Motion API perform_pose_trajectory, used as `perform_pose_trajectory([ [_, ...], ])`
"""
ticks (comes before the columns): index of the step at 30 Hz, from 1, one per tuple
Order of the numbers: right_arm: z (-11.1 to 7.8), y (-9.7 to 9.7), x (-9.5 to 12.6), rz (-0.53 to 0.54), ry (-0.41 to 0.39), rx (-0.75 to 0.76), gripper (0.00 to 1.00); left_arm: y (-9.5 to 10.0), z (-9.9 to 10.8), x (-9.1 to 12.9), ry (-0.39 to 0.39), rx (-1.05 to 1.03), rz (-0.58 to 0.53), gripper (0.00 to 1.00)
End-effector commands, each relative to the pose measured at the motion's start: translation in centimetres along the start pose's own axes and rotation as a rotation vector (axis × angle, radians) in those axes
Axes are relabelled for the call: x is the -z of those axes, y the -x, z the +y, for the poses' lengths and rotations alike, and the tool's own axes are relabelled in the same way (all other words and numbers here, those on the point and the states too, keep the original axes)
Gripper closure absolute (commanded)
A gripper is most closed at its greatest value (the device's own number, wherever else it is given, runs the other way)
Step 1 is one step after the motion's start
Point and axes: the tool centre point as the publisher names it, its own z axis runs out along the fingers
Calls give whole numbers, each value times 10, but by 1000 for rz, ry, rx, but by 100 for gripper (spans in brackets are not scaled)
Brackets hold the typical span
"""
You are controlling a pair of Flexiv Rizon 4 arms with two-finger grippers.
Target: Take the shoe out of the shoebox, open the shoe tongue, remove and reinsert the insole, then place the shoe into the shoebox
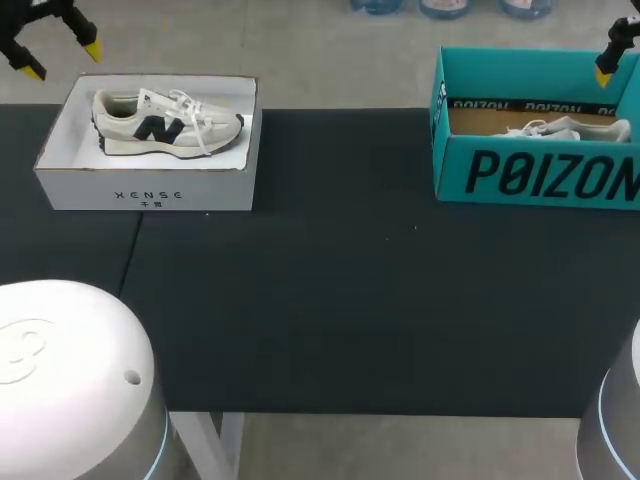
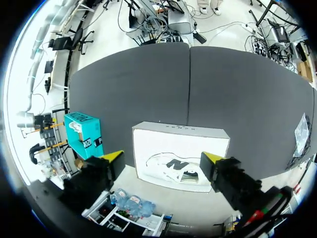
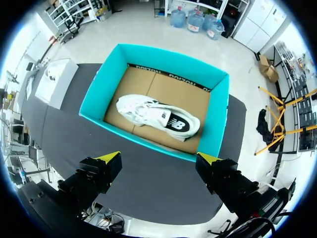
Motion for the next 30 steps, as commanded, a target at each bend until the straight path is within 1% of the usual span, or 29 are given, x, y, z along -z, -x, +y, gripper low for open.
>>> perform_pose_trajectory([
  [1, -1, 0, 0, 1, 2, 0, 0, -20, 21, -15, -82, -41, 50, 0],
  [3, -1, 0, 0, 1, 2, 0, 0, -34, 30, -25, -106, -56, 110, 0],
  [4, -1, 0, 0, 1, 2, 0, 0, -39, 35, -28, -101, -68, 125, 0],
  [8, -1, 0, 0, 1, 2, 0, 0, -68, 57, -44, -145, -81, 259, 0],
  [9, -1, 0, 0, 1, 2, 0, 0, -72, 61, -46, -155, -79, 263, 0],
  [25, -1, 0, 0, 1, 2, 0, 0, -72, 61, -46, -155, -79, 263, 0],
  [26, -1, 0, 0, 1, 2, 0, 0, -76, 65, -49, -165, -87, 263, 0],
  [27, -1, 0, 0, 1, 2, 0, 0, -81, 69, -52, -157, -108, 281, 0],
  [28, -1, 0, 0, 1, 2, 0, 0, -87, 74, -53, -125, -95, 286, 0],
  [29, -1, 0, 0, 1, 2, 0, 0, -94, 80, -56, -119, -93, 298, 0],
  [30, -1, 0, 0, 1, 2, 0, 0, -101, 87, -59, -104, -101, 288, 0],
])
